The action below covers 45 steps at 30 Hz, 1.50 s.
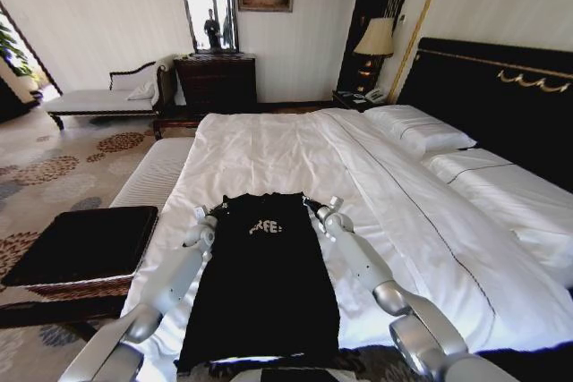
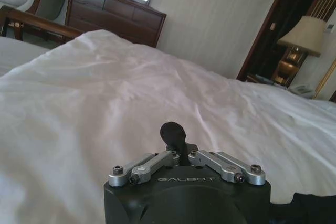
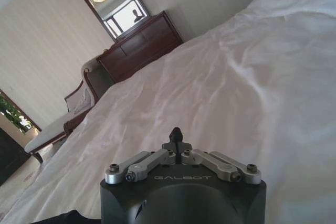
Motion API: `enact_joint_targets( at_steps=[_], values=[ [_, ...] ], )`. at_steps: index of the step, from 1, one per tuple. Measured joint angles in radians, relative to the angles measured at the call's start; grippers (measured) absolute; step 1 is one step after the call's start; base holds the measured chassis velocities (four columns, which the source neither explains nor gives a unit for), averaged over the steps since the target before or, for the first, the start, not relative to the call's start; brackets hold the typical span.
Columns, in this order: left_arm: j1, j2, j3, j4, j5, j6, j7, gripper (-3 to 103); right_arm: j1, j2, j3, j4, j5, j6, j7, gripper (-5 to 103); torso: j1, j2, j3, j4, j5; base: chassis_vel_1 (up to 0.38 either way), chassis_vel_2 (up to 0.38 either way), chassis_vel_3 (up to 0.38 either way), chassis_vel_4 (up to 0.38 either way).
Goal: Fold the clothes on the bed and place them into the basket.
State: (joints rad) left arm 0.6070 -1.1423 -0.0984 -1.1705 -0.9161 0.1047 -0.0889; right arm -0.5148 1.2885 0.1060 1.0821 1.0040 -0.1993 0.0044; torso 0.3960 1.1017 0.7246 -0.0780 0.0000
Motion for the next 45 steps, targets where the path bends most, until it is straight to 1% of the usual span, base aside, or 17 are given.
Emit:
enact_joint_targets(
  at_steps=[5,10,14,15,19,20,23,27,29,33,34,37,38,40,43,44,45],
  values=[
    [-0.047,0.027,-0.002,-0.021,-0.056,0.003,0.002,2,0.053,-0.007,-0.013,0.025,-0.006,0.004,0.04,1,0.0,0.0,0.0,0.0005,0.0,0.0,0.0,0.0,0.0],
    [-0.096,0.036,0.003,-0.001,-0.09,0.006,0.008,2,0.107,0.0,-0.013,-0.024,-0.042,0.019,0.045,1,0.0,0.0,0.0,0.0,0.0001,0.0,0.0,0.0,0.0],
    [-0.192,0.027,0.035,0.083,-0.109,0.005,0.029,2,0.199,0.017,-0.036,-0.101,-0.061,0.045,0.043,1,0.0,0.0,0.0,0.0003,0.0,0.0,0.0,0.0,0.0],
    [-0.192,0.027,0.035,0.083,-0.109,0.005,0.029,2,0.199,0.017,-0.036,-0.101,-0.061,0.045,0.043,1,0.0,0.0,0.0,0.0003,0.0,0.0,0.0,0.0,0.0],
    [-0.289,-0.002,0.07,0.195,-0.118,-0.006,0.053,2,0.297,0.046,-0.062,-0.247,-0.088,0.092,0.028,1,0.0,0.0,0.0,0.0003,0.0001,0.0,0.0,0.0,0.0],
    [-0.289,-0.002,0.07,0.195,-0.118,-0.006,0.053,2,0.297,0.046,-0.062,-0.247,-0.088,0.092,0.028,1,0.0,0.0,0.0,0.0003,0.0001,0.0,0.0,0.0,0.0],
    [-0.351,-0.033,0.099,0.28,-0.122,-0.016,0.067,2,0.338,0.062,-0.066,-0.351,-0.118,0.119,0.007,1,0.0,0.0,0.0,0.0002,0.0,0.0,0.0,0.0,0.0],
    [-0.373,-0.057,0.109,0.327,-0.101,-0.038,0.078,2,0.345,0.074,-0.057,-0.396,-0.138,0.144,-0.001,1,0.0,0.0,0.0,-0.0002,0.0001,0.0,0.0,0.0,0.0],
    [-0.366,-0.063,0.107,0.326,-0.098,-0.045,0.078,2,0.339,0.078,-0.053,-0.397,-0.135,0.147,0.001,1,0.0,0.0,0.0,-0.0003,0.0001,0.0,0.0,0.0,0.0],
    [-0.29,-0.071,0.063,0.258,-0.072,-0.065,0.069,2,0.272,0.075,-0.049,-0.329,-0.128,0.154,0.012,1,0.0,0.0,0.0,0.0004,0.0,0.0,0.0,0.0,0.0],
    [-0.29,-0.071,0.063,0.258,-0.072,-0.065,0.069,2,0.272,0.075,-0.049,-0.329,-0.128,0.154,0.012,1,0.0,0.0,0.0,0.0004,0.0,0.0,0.0,0.0,0.0],
    [-0.204,-0.055,0.033,0.169,-0.066,-0.074,0.049,2,0.201,0.06,-0.051,-0.23,-0.136,0.155,0.027,1,0.0,0.0,0.0,0.0002,-0.0002,0.0,0.0,0.0,0.0],
    [-0.152,-0.042,0.02,0.114,-0.06,-0.079,0.037,2,0.138,0.045,-0.052,-0.151,-0.138,0.154,0.038,1,0.0,0.0,0.0,0.0004,0.0003,0.0,0.0,0.0,0.0],
    [-0.128,-0.037,0.014,0.086,-0.058,-0.083,0.032,2,0.116,0.038,-0.052,-0.123,-0.138,0.154,0.043,1,0.0,0.0,0.0,0.0005,0.0004,0.0,0.0,0.0,0.0],
    [-0.015,-0.012,-0.016,-0.042,-0.047,-0.096,0.005,2,0.013,0.001,-0.05,0.034,-0.139,0.151,0.073,1,0.0,0.0,0.0,0.0001,0.0,0.0,0.0,0.0,0.0],
    [0.009,-0.007,-0.024,-0.075,-0.045,-0.099,-0.003,2,-0.006,-0.007,-0.05,0.072,-0.137,0.15,0.084,1,0.0,0.0,0.0,0.0002,0.0,0.0,0.0,0.0,0.0],
    [0.009,-0.007,-0.024,-0.075,-0.045,-0.099,-0.003,2,-0.006,-0.007,-0.05,0.072,-0.137,0.15,0.084,1,0.0,0.0,0.0,0.0002,0.0,0.0,0.0,0.0,0.0]
  ],
)
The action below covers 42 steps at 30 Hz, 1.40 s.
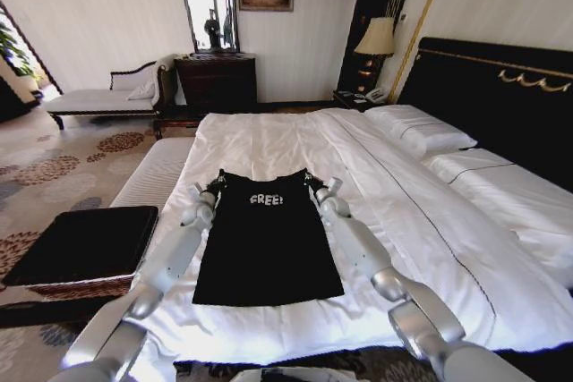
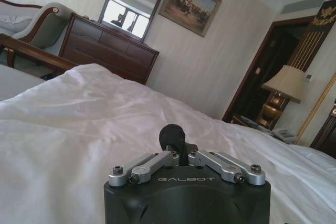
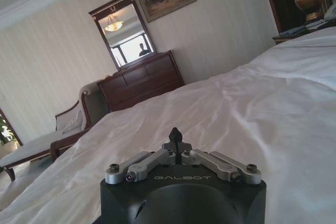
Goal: Fold the clothes on the bed and place them into the basket.
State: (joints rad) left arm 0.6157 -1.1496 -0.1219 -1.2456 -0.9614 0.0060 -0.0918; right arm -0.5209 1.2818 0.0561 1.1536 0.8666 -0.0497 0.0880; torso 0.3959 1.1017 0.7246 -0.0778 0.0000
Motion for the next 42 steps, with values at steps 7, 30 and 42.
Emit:
enact_joint_targets(
  at_steps=[7,30,42],
  values=[
    [0.161,0.035,-0.045,-0.236,0.021,-0.008,-0.05,2,-0.166,-0.068,0.016,0.273,0.002,-0.013,0.059,1,0.0,0.0,0.0,-0.0004,0.0,0.0,0.0,0.0,0.0],
    [0.769,0.001,-0.265,-0.567,0.186,-0.063,-0.027,2,-0.756,-0.136,0.161,0.699,-0.157,0.009,0.089,1,0.0,0.0,0.0,0.0001,-0.0002,0.0,0.0,0.0,0.0],
    [0.83,-0.011,-0.269,-0.6,0.237,-0.081,-0.026,2,-0.868,-0.111,0.237,0.753,-0.188,0.038,0.079,1,0.0,0.0,0.0,0.0,-0.0001,0.0,0.0,0.0,0.0]
  ],
)
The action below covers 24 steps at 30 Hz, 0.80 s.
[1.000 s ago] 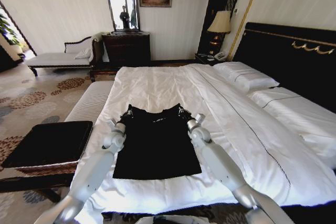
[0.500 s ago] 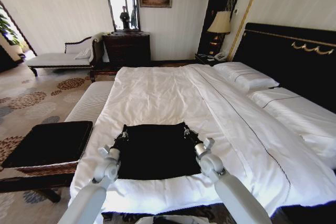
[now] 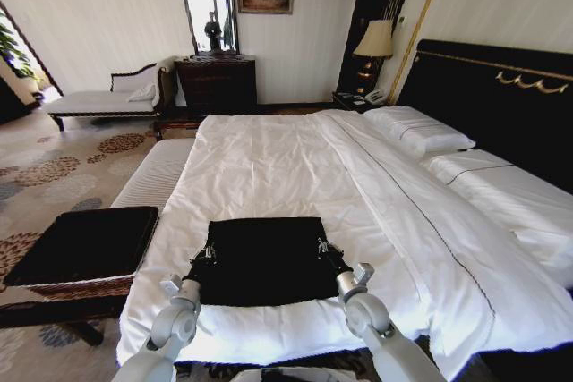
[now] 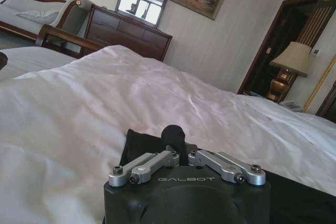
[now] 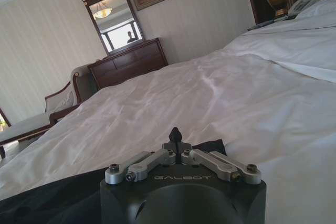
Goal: Fold the clothes on the bed and place them into the basket.
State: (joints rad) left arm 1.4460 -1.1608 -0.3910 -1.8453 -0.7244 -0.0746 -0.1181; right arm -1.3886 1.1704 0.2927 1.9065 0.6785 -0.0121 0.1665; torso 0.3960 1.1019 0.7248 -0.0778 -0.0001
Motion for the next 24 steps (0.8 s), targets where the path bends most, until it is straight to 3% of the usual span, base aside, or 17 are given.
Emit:
enact_joint_targets(
  at_steps=[24],
  values=[
    [0.089,0.018,-0.034,-0.057,0.035,-0.012,-0.004,2,-0.137,0.066,0.02,0.025,-0.099,0.047,-0.031,1,0.0,0.0,0.0,-0.0001,0.0001,0.0,0.0,0.0,0.0]
  ],
)
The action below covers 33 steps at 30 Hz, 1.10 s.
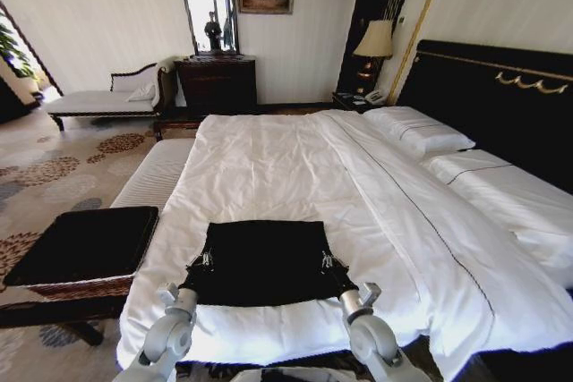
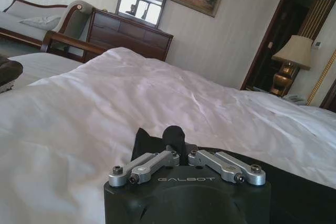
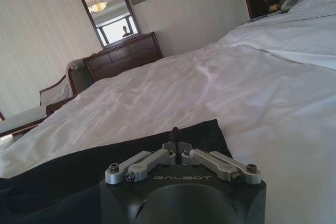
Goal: Fold the clothes on the bed and place them into the basket.
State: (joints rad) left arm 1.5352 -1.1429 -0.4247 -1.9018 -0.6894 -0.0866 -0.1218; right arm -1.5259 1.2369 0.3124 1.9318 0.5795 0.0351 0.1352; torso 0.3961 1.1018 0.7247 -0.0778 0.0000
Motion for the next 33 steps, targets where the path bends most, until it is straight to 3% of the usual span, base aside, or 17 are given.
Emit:
enact_joint_targets(
  at_steps=[14,27,30,32,33],
  values=[
    [0.008,0.005,0.012,-0.027,0.015,-0.005,0.0,2,-0.003,-0.038,0.05,0.019,0.038,-0.003,0.003,1,0.0,0.0,0.0,-0.0001,0.0001,0.0,0.0,0.0,0.0],
    [0.052,0.003,0.012,-0.024,0.055,-0.018,0.02,2,-0.037,-0.004,0.01,0.019,0.001,0.003,-0.002,1,0.0,0.0,0.0,-0.0001,0.0001,0.0,0.0,0.0,0.0],
    [0.059,0.006,0.013,-0.017,0.05,-0.011,-0.004,-1,-0.034,-0.004,0.006,0.011,-0.008,0.005,-0.002,-2,0.0,0.0,0.0,0.0,0.0,0.0,0.0,0.0,0.0],
    [0.06,0.007,0.013,-0.016,0.046,-0.008,-0.008,-1,-0.036,-0.004,0.006,0.01,-0.011,0.007,-0.002,3,0.0,0.0,0.0,0.0,0.0,0.0,0.0,0.0,0.0],
    [0.065,0.009,0.011,-0.017,0.042,-0.004,-0.012,4,-0.041,-0.005,0.006,0.008,-0.016,0.011,-0.002,3,0.0,0.0,0.0,0.0,0.0,0.0,0.0,0.0,0.0]
  ],
)
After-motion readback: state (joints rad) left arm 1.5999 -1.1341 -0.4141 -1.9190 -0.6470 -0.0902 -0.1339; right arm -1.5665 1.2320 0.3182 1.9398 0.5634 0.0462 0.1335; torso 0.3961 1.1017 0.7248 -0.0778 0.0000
